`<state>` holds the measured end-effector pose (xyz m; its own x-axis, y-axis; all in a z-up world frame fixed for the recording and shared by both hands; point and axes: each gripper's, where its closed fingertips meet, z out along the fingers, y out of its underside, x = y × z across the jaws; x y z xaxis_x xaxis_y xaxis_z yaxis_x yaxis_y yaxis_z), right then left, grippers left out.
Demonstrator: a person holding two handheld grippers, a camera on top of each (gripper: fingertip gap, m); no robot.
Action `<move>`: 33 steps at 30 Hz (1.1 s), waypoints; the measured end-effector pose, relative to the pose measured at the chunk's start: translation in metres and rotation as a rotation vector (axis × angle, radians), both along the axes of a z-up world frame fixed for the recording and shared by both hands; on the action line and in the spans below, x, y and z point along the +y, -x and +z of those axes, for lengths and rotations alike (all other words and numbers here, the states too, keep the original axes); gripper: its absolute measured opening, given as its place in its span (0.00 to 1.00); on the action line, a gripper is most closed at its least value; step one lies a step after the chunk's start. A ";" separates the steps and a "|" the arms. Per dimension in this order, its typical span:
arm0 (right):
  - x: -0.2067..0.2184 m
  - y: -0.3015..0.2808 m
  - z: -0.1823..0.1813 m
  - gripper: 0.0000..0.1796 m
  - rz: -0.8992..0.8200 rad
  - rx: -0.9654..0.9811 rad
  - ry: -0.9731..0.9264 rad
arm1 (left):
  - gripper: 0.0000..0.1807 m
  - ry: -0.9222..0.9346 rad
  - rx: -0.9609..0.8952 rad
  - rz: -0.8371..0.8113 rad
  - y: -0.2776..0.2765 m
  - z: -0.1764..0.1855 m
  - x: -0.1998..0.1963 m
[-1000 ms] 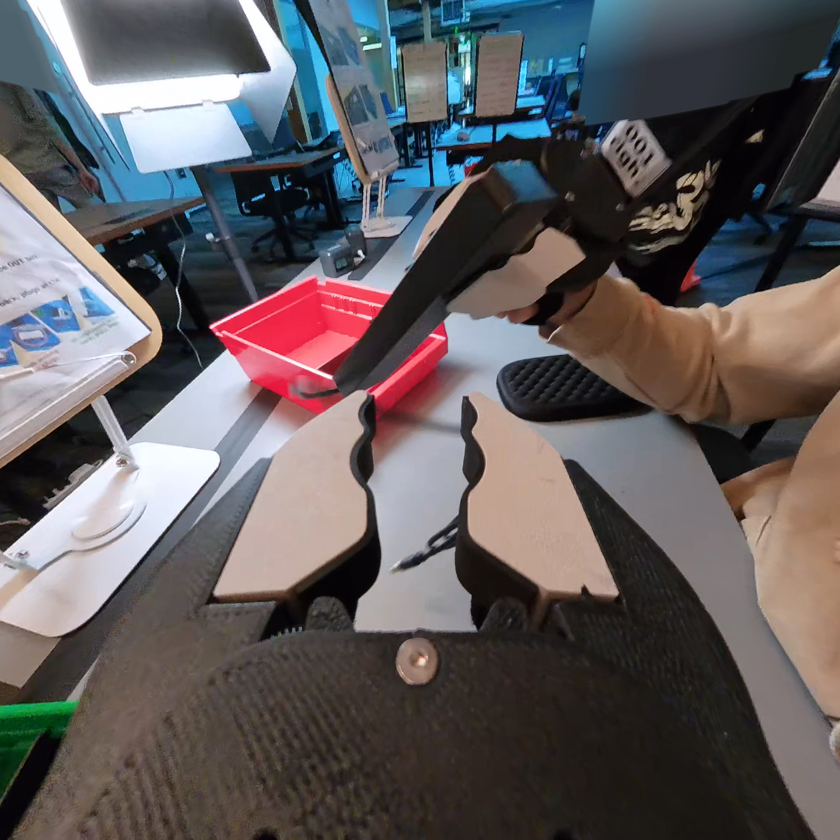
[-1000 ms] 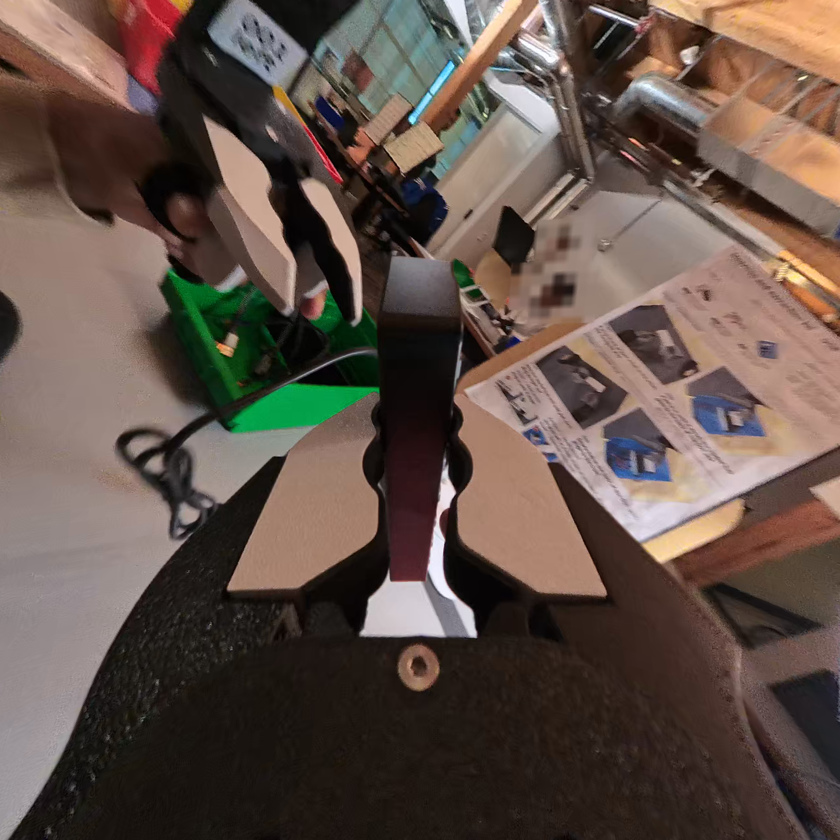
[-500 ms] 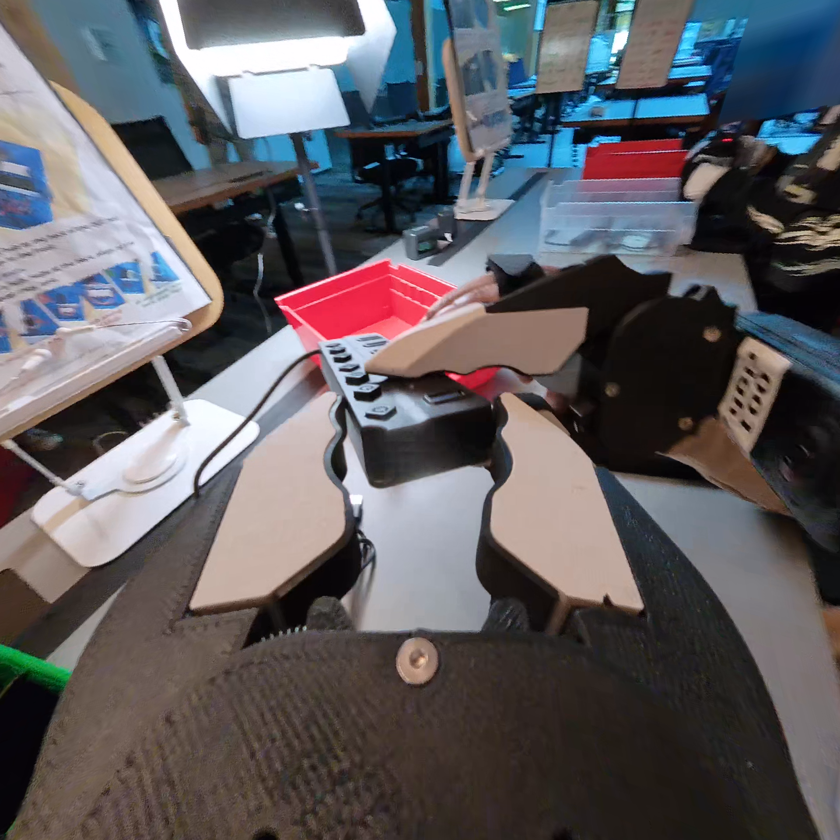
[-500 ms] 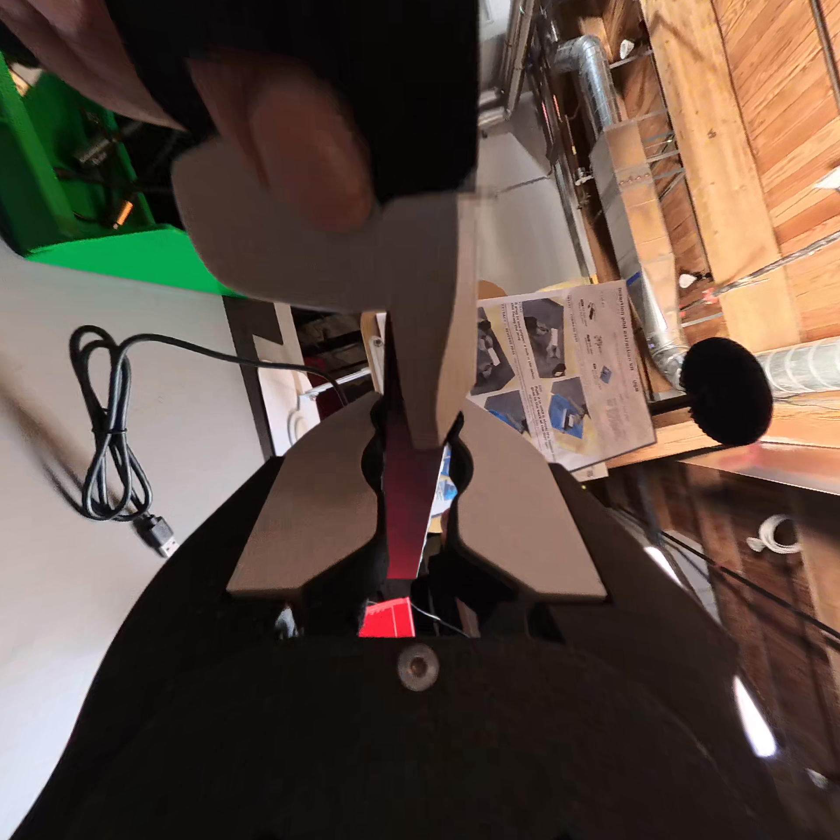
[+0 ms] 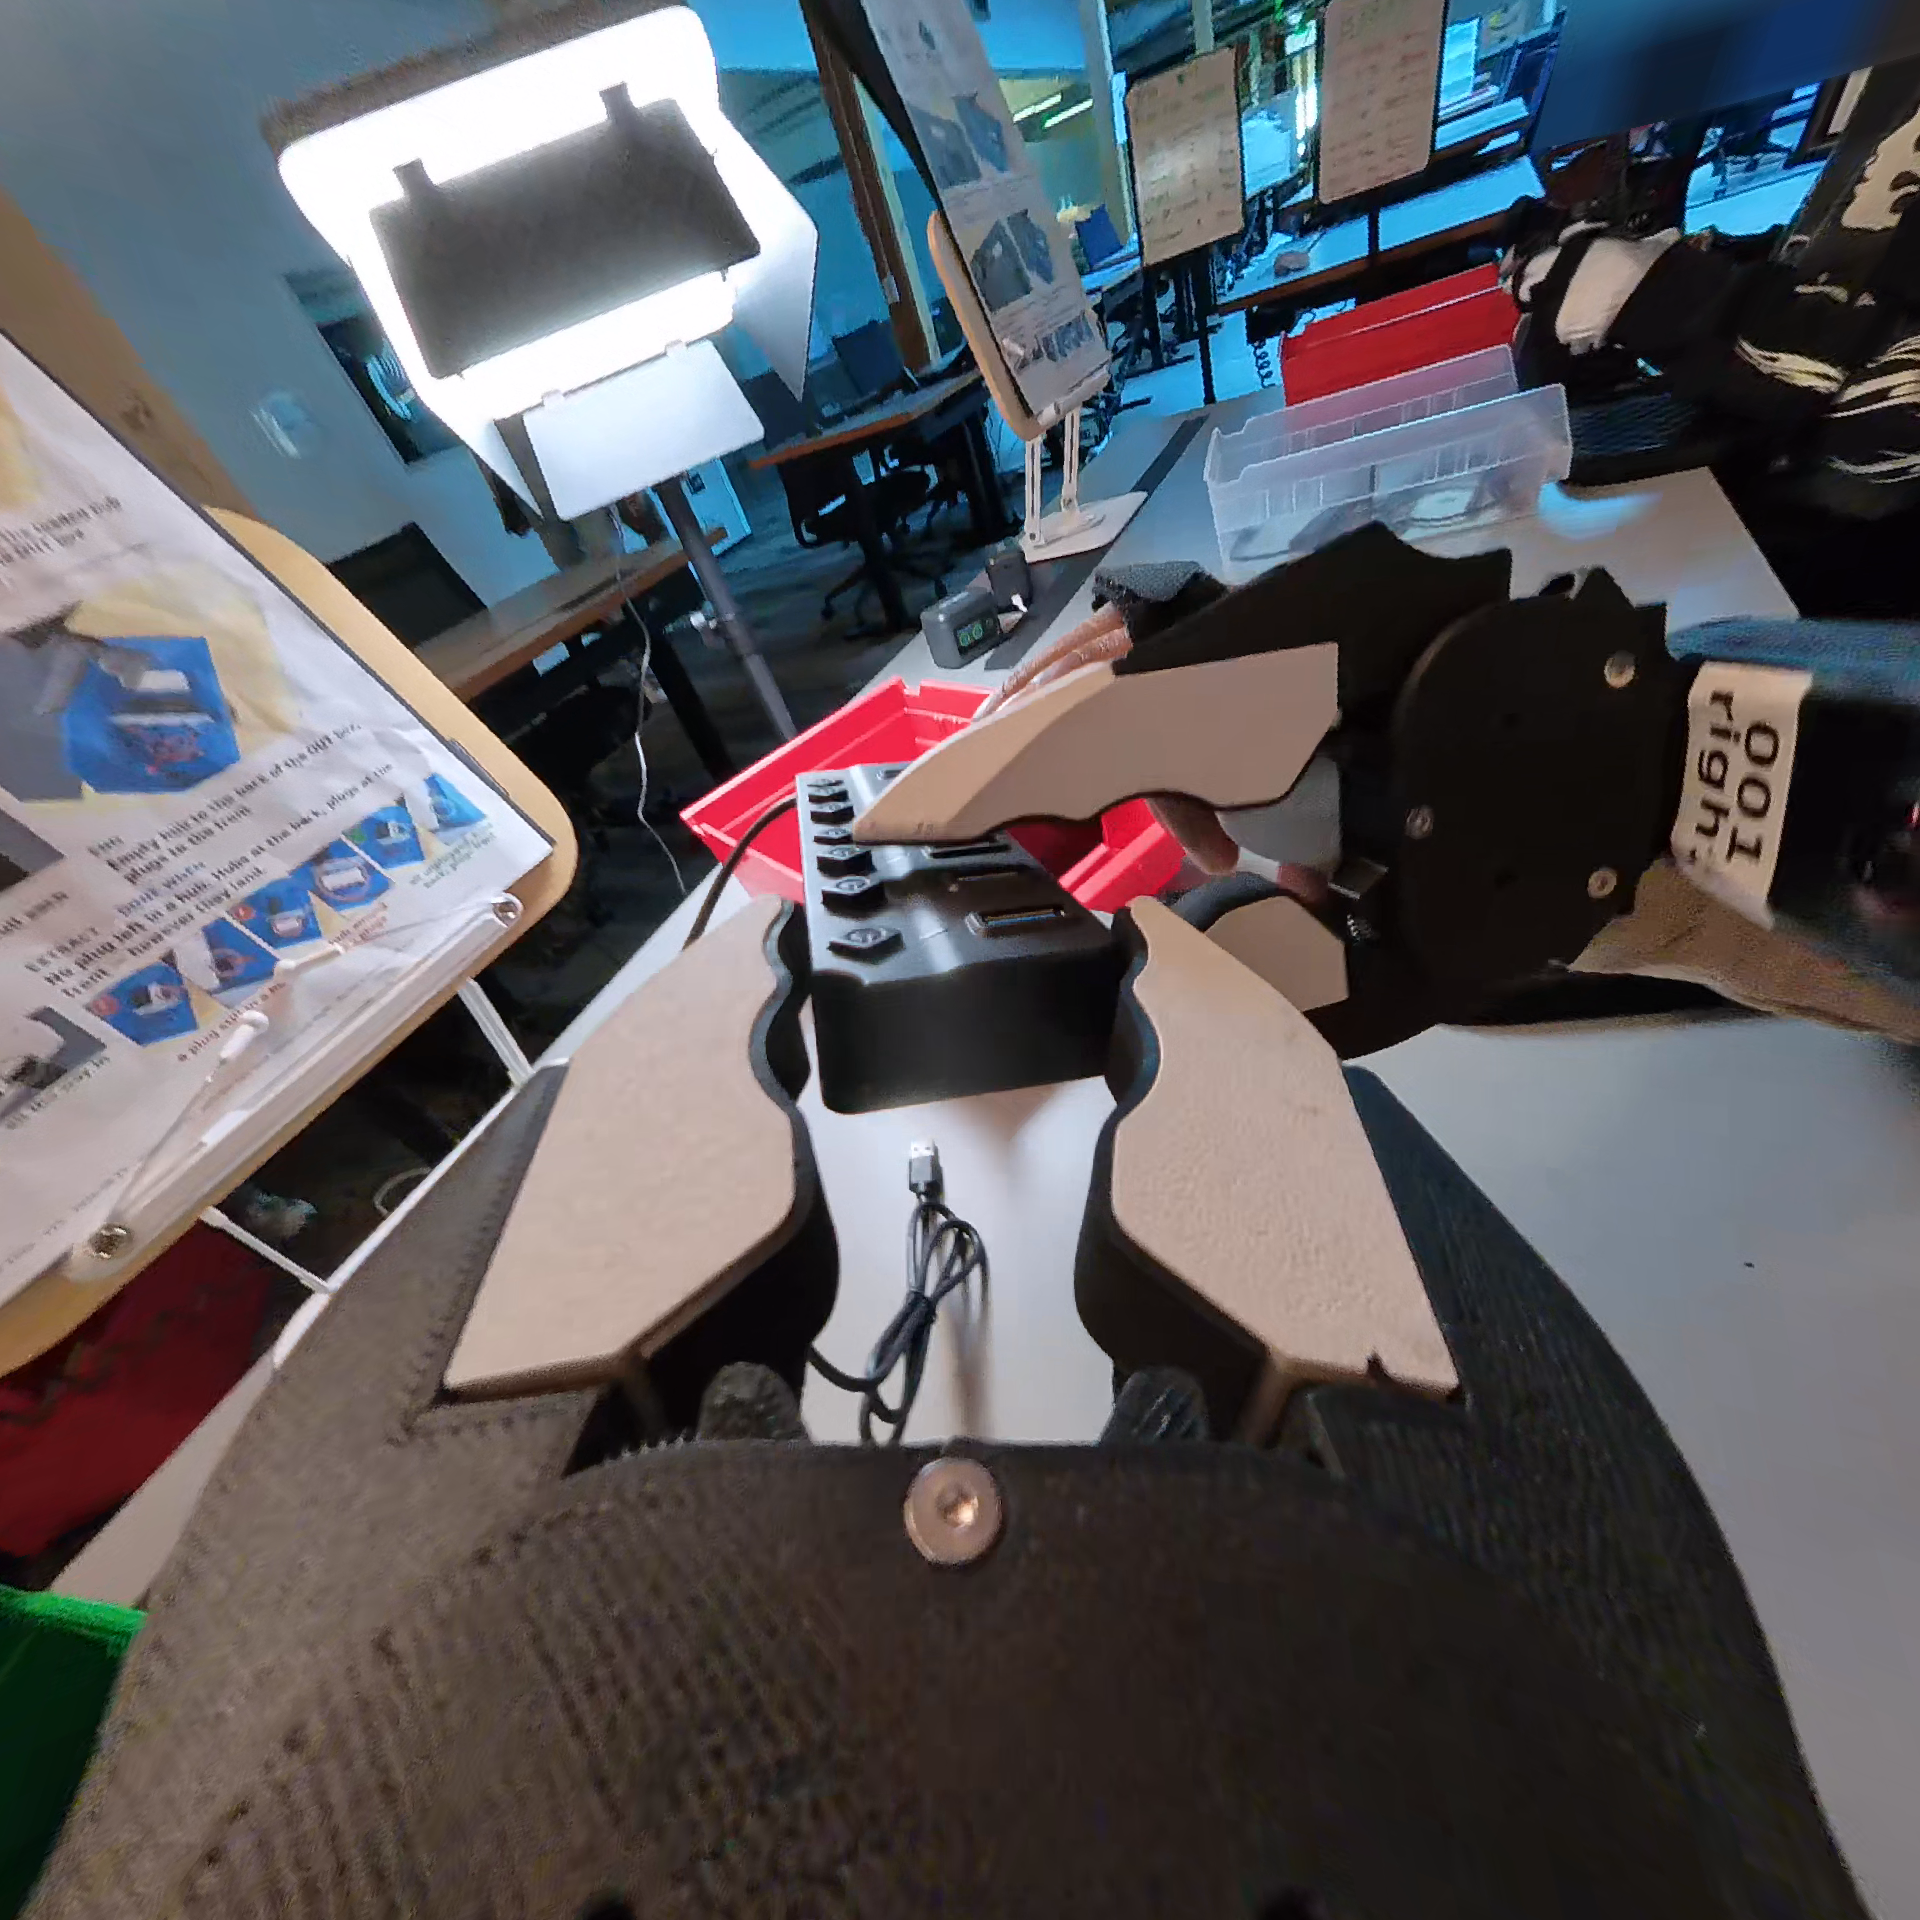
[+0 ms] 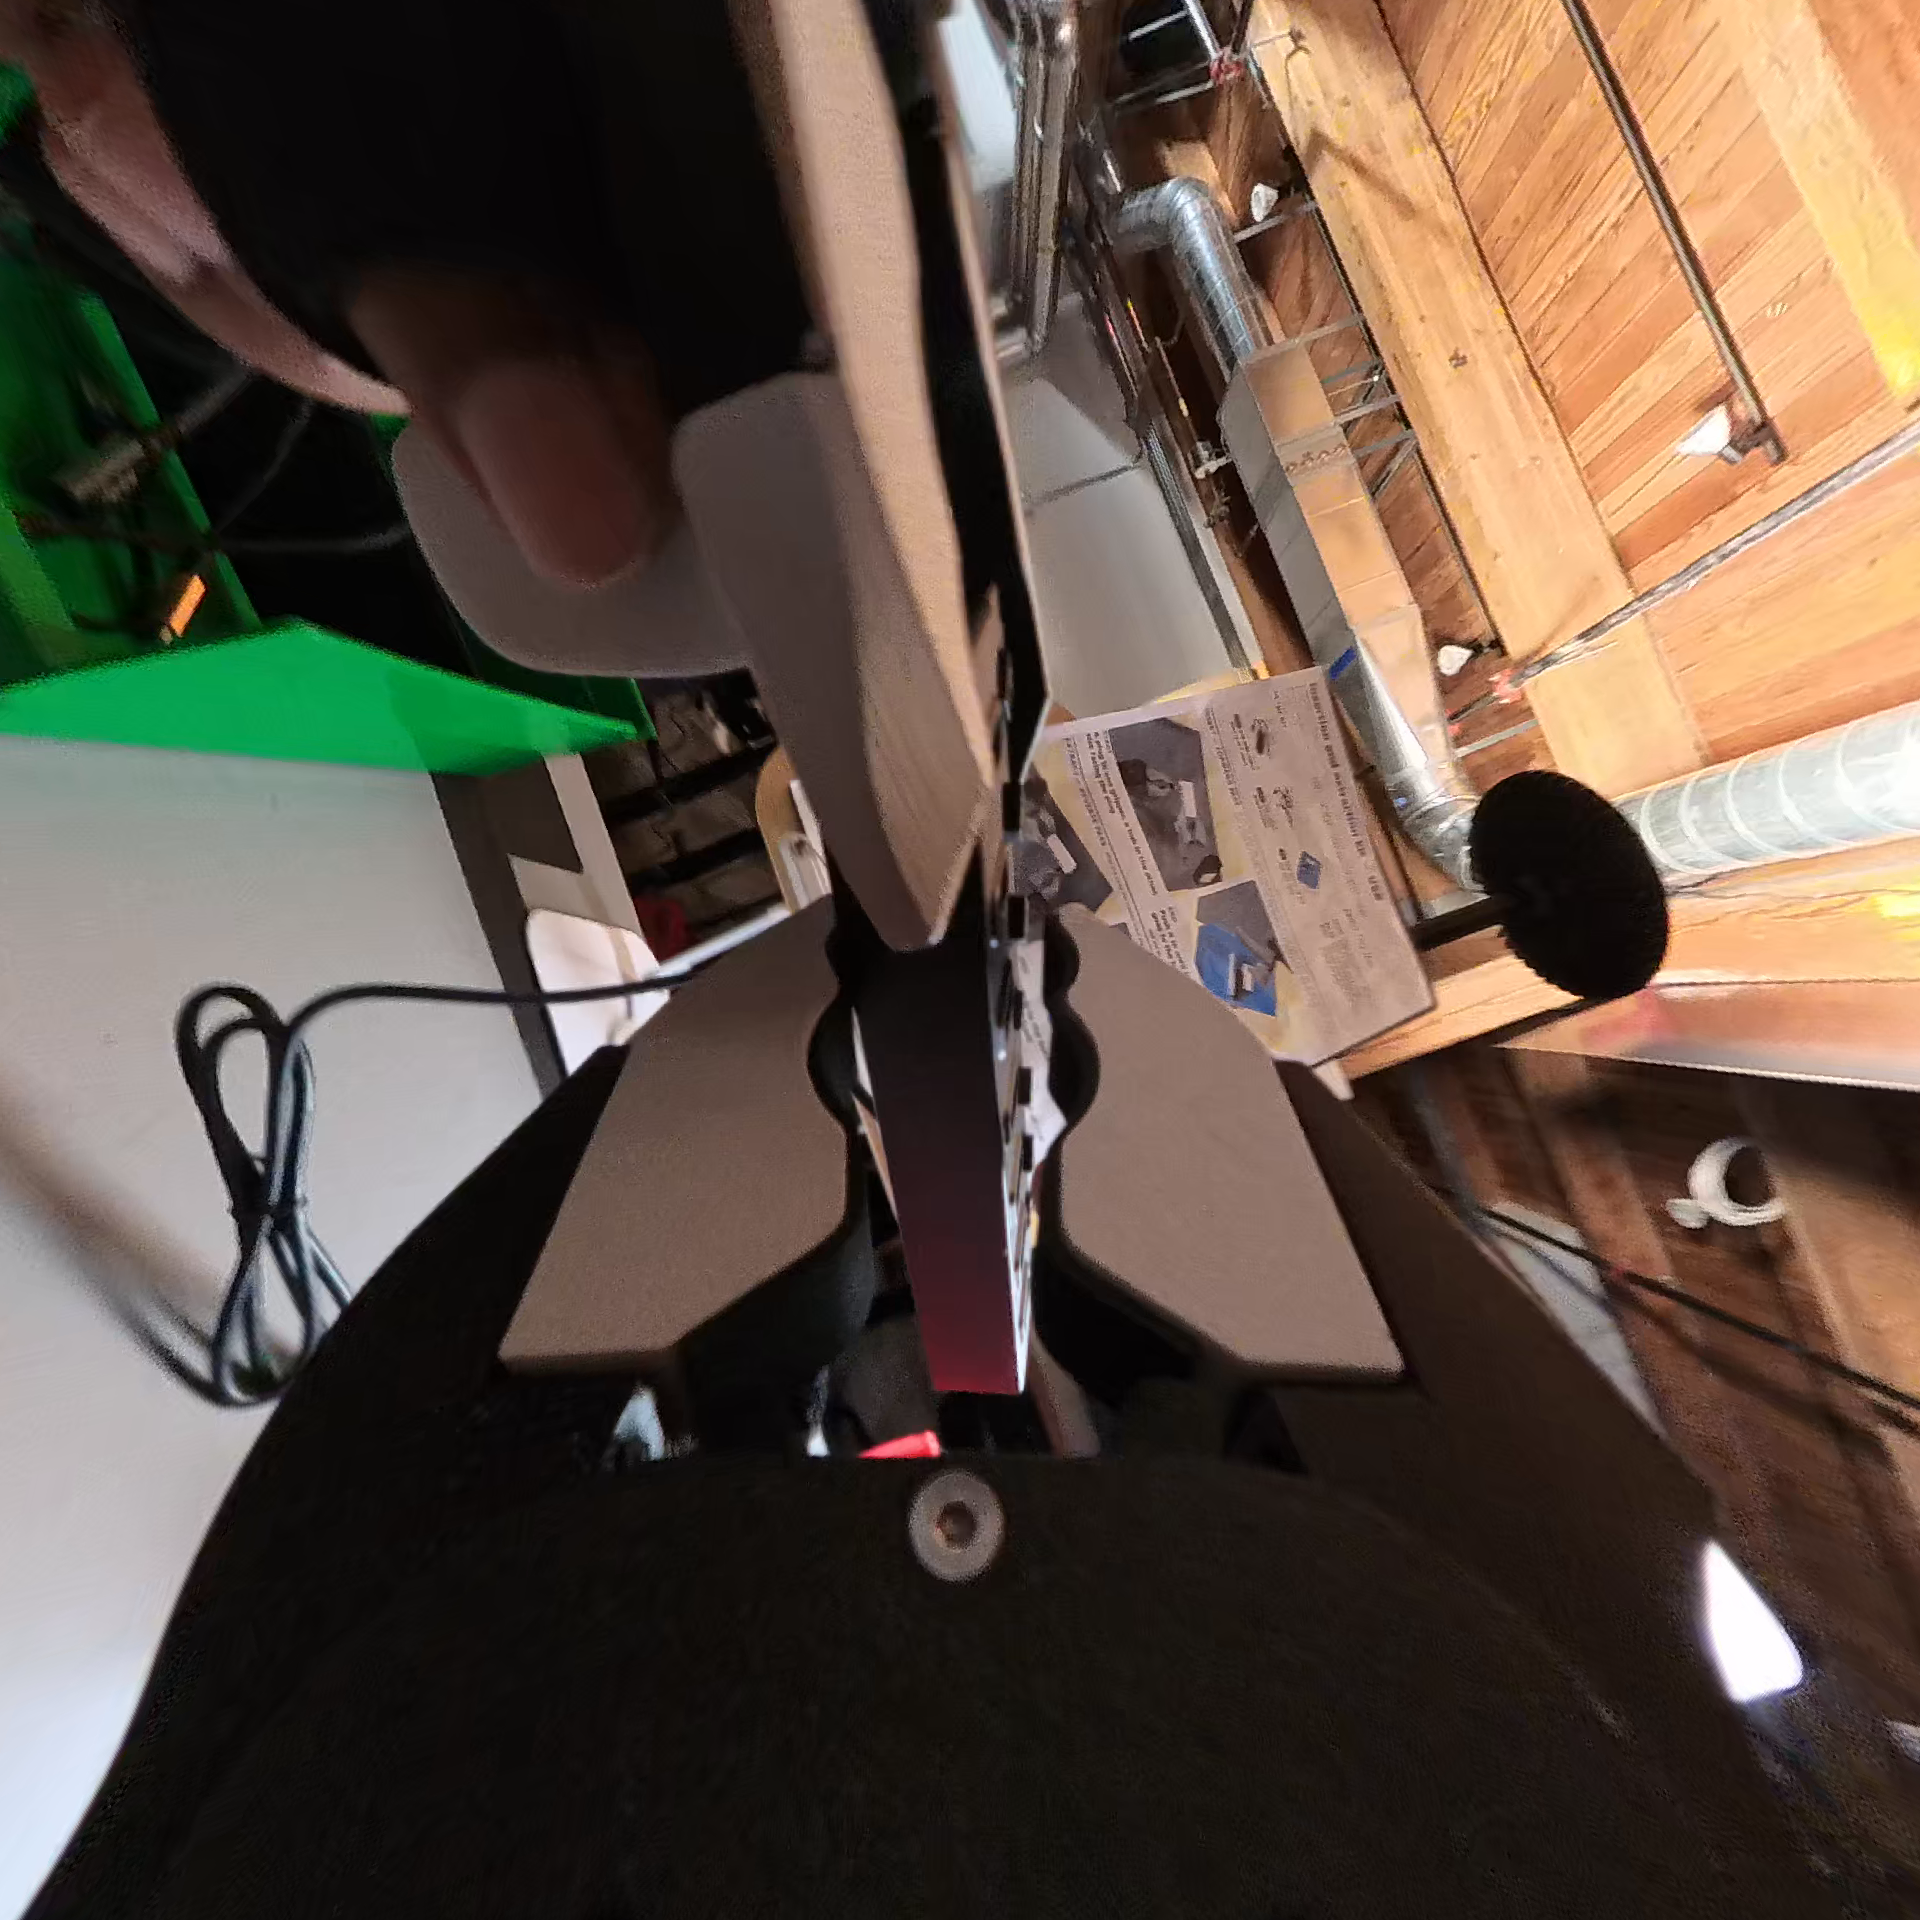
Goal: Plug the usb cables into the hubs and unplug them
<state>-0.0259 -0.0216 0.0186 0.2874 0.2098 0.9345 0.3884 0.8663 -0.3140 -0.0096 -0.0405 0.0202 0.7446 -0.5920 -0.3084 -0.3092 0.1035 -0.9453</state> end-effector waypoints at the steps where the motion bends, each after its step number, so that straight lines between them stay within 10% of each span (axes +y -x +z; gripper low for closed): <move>1: -0.003 -0.001 0.003 0.21 0.035 0.013 0.045 | 0.31 -0.021 0.000 -0.004 0.001 0.005 -0.002; 10: -0.013 -0.048 0.063 0.21 0.700 0.310 0.882 | 0.31 -0.191 -0.107 -0.001 0.036 0.061 -0.028; 18: -0.029 0.001 0.004 0.35 1.200 0.258 1.736 | 0.31 -0.258 -0.320 -0.066 0.045 0.082 -0.040; 25: -0.011 -0.036 0.054 0.39 1.329 0.544 1.618 | 0.30 -0.138 -0.664 -0.355 0.014 0.074 -0.046; 33: -0.005 -0.053 0.062 0.35 1.139 0.315 1.487 | 0.30 -0.023 -0.683 -0.491 -0.001 0.045 -0.035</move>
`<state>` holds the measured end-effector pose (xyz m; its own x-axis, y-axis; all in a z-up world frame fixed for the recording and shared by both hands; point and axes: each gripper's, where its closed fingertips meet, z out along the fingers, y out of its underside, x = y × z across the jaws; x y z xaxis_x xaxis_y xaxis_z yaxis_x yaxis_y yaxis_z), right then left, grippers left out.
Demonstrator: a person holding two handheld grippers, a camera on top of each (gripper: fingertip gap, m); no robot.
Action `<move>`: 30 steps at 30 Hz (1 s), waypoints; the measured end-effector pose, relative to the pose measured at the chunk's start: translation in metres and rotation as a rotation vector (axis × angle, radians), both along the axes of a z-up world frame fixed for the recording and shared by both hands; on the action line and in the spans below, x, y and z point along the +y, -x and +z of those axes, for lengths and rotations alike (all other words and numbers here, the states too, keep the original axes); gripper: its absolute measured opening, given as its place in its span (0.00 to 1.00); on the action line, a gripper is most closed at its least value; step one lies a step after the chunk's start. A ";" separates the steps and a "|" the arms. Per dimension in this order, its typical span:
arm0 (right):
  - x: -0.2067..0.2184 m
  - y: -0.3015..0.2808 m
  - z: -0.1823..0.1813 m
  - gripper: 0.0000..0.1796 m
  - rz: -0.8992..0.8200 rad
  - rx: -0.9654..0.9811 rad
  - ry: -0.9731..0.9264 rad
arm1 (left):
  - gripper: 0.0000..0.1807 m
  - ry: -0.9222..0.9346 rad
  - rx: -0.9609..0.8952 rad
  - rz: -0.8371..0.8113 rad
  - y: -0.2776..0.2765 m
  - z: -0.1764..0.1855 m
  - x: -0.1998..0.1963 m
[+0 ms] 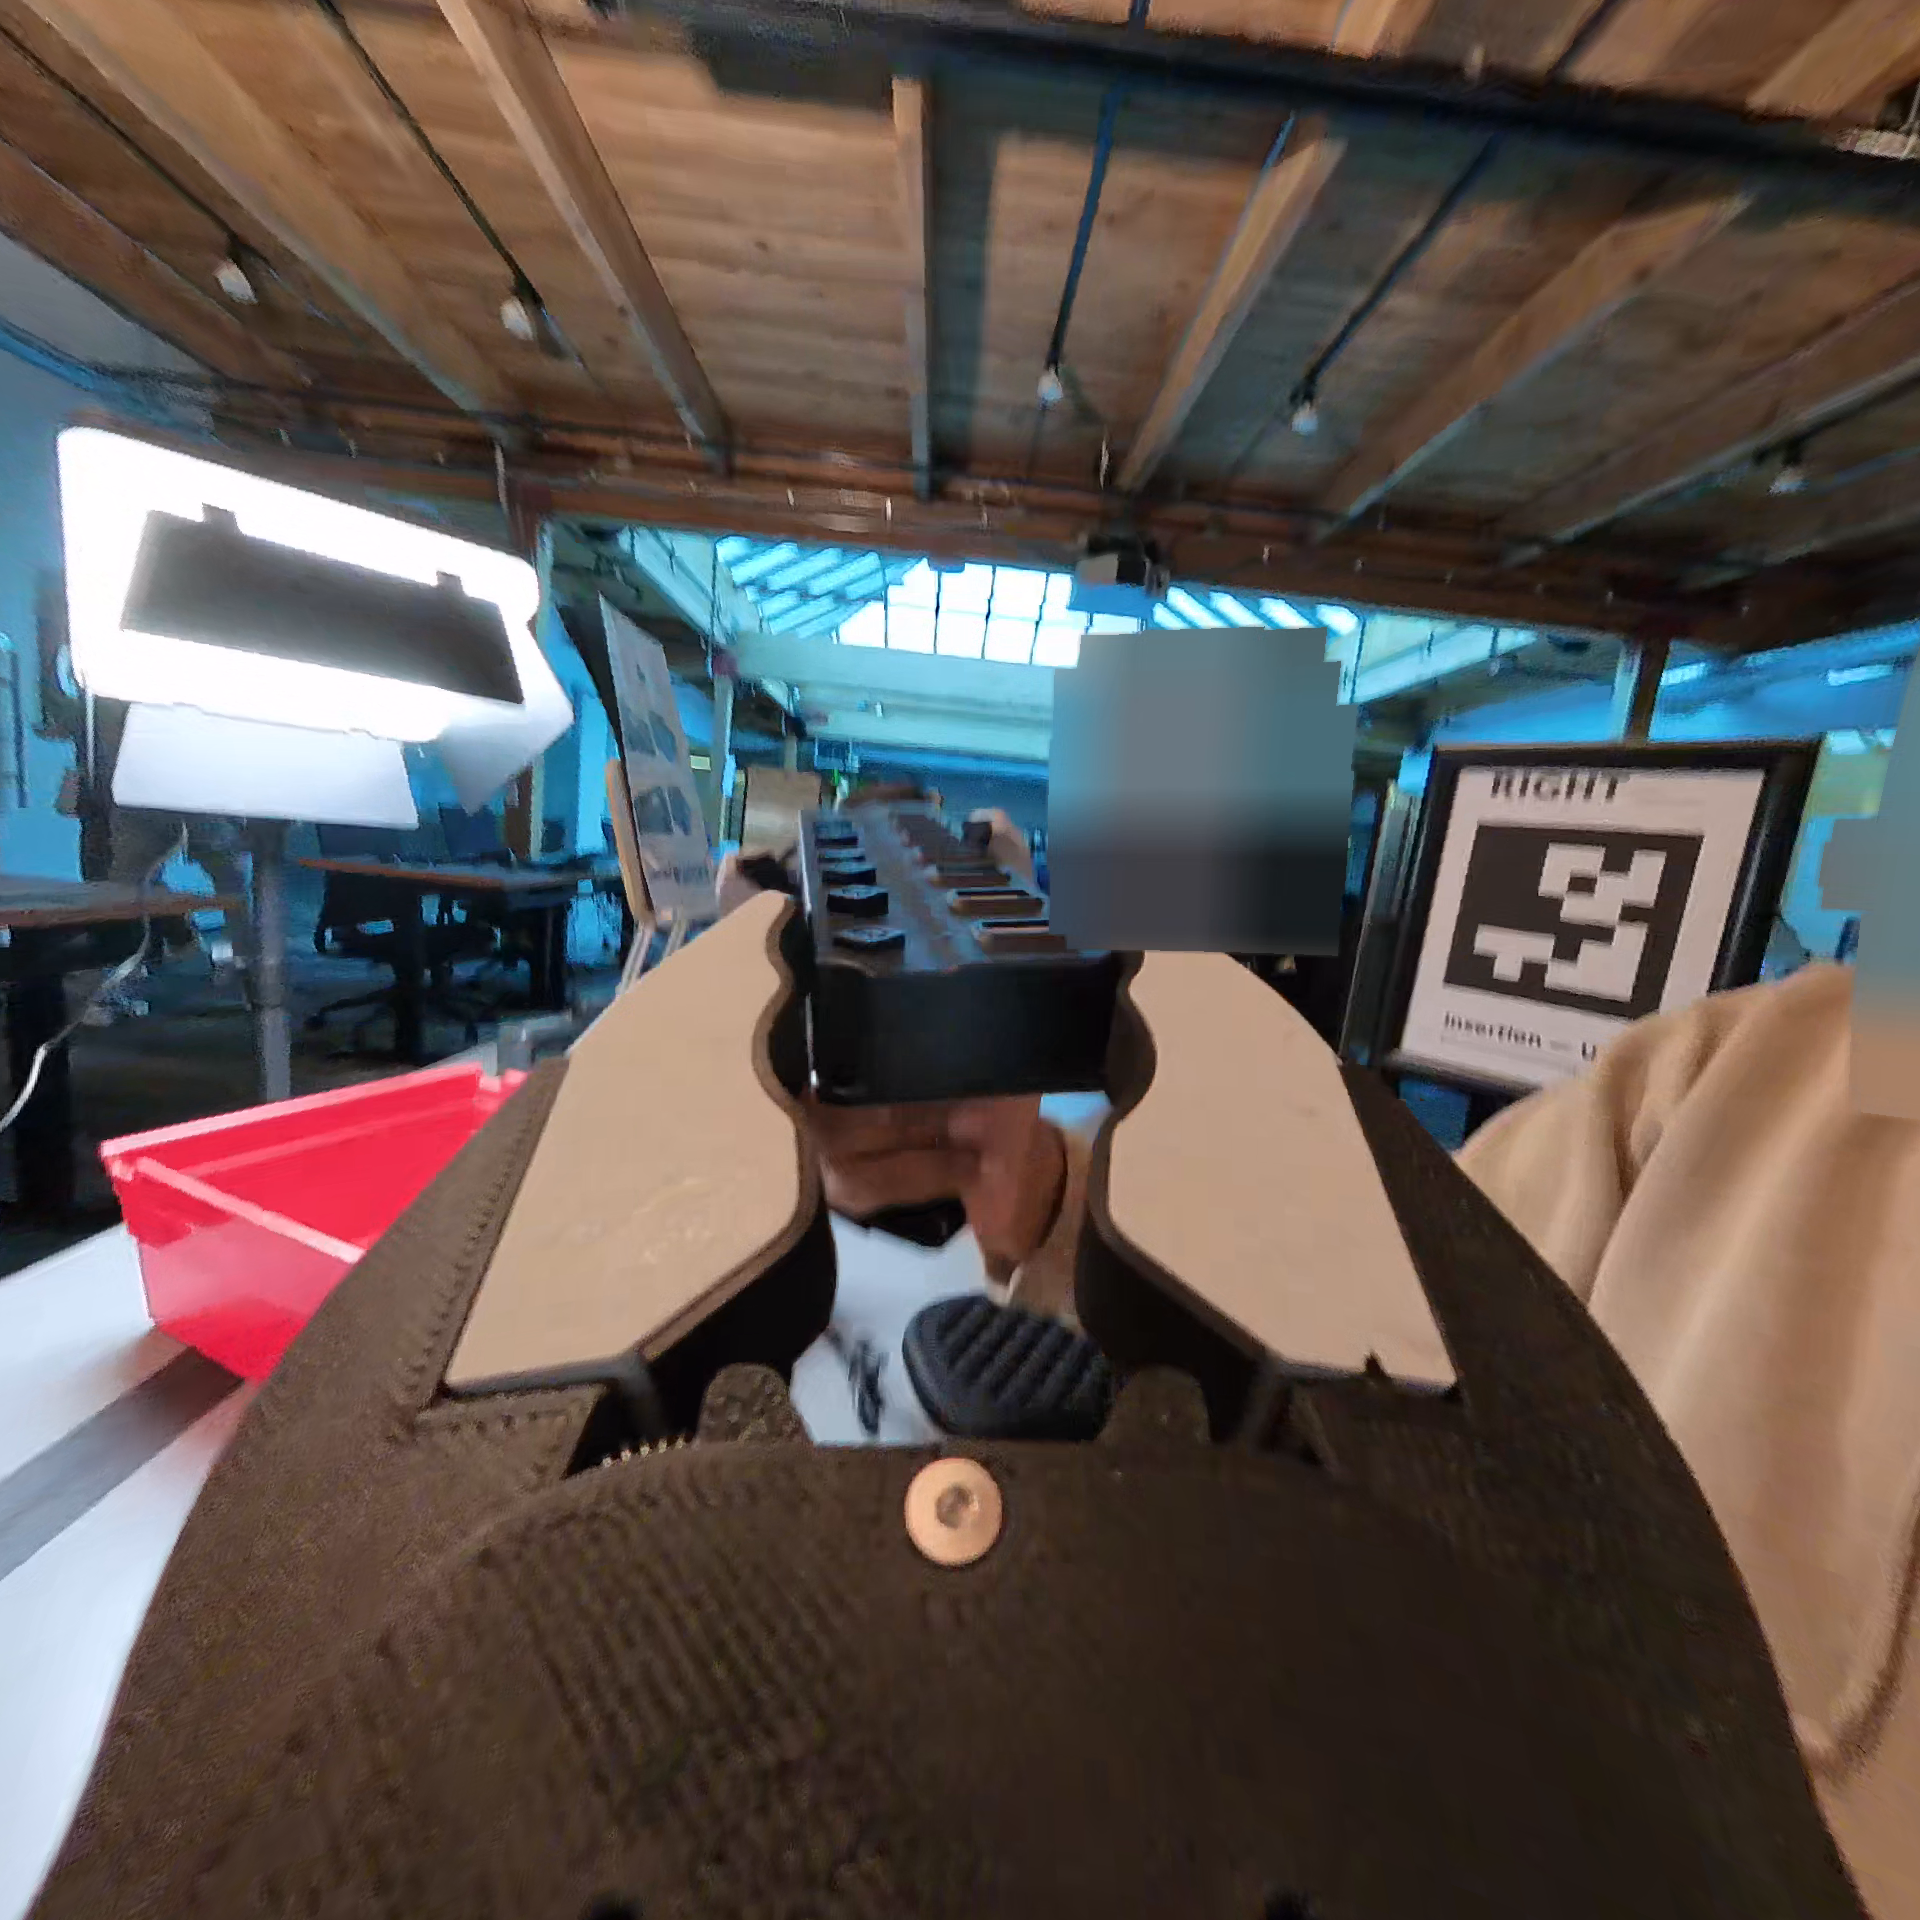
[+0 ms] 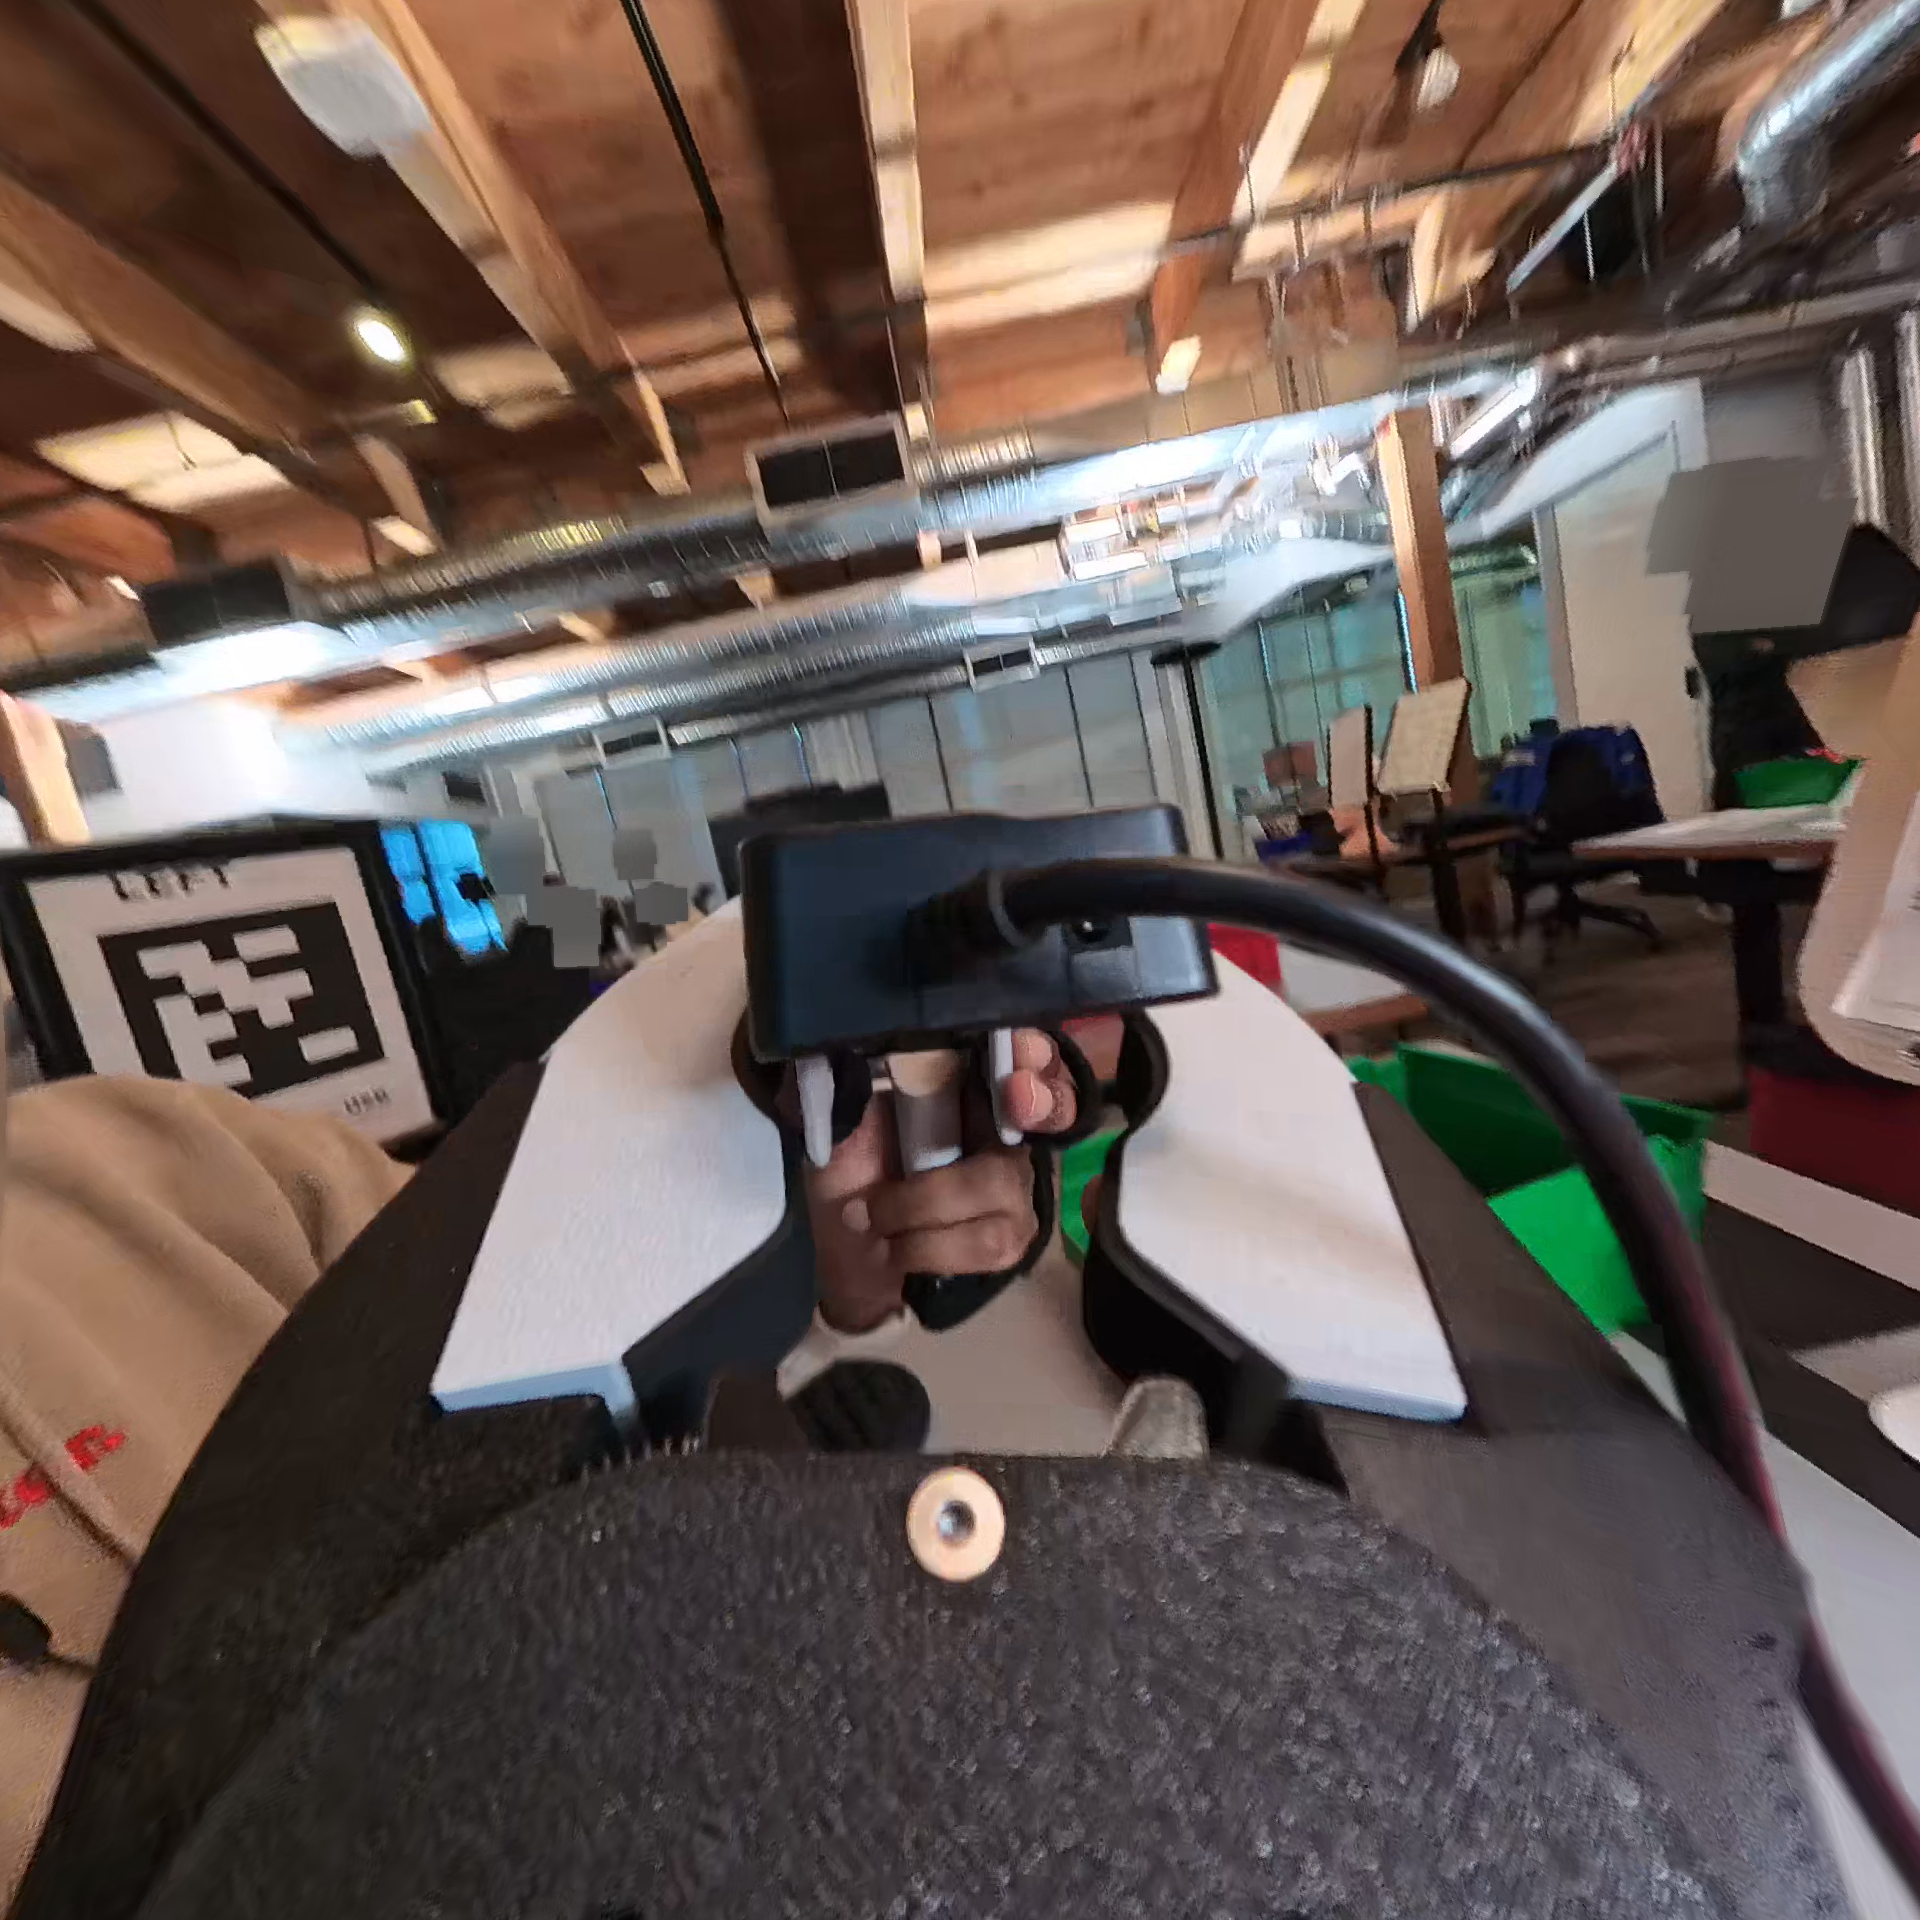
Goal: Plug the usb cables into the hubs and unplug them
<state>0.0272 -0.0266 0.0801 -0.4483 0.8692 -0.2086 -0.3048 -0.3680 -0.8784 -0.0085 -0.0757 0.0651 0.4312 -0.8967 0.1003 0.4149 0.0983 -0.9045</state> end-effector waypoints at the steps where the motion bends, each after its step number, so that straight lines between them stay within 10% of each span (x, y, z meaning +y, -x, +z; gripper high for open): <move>1: 0.002 -0.001 -0.002 0.35 -0.022 -0.036 -0.035 | 0.30 0.033 0.054 -0.008 -0.001 -0.010 0.005; 9: -0.003 0.004 -0.009 0.34 -0.114 -0.135 -0.181 | 0.31 0.186 0.458 0.025 -0.026 -0.075 0.023; 14: -0.009 0.019 -0.026 0.34 -0.181 -0.206 -0.292 | 0.00 0.030 0.491 0.097 -0.029 -0.063 0.014; 17: -0.011 0.021 -0.020 0.33 -0.192 -0.163 -0.248 | 0.28 0.100 0.566 0.137 -0.024 -0.068 0.019; 22: -0.019 0.022 -0.020 0.33 -0.183 -0.140 -0.287 | 0.45 0.210 0.527 0.049 -0.024 -0.086 0.022; 30: -0.042 0.021 -0.011 0.33 -0.120 0.015 -0.252 | 0.43 0.153 0.665 0.091 -0.072 -0.122 0.034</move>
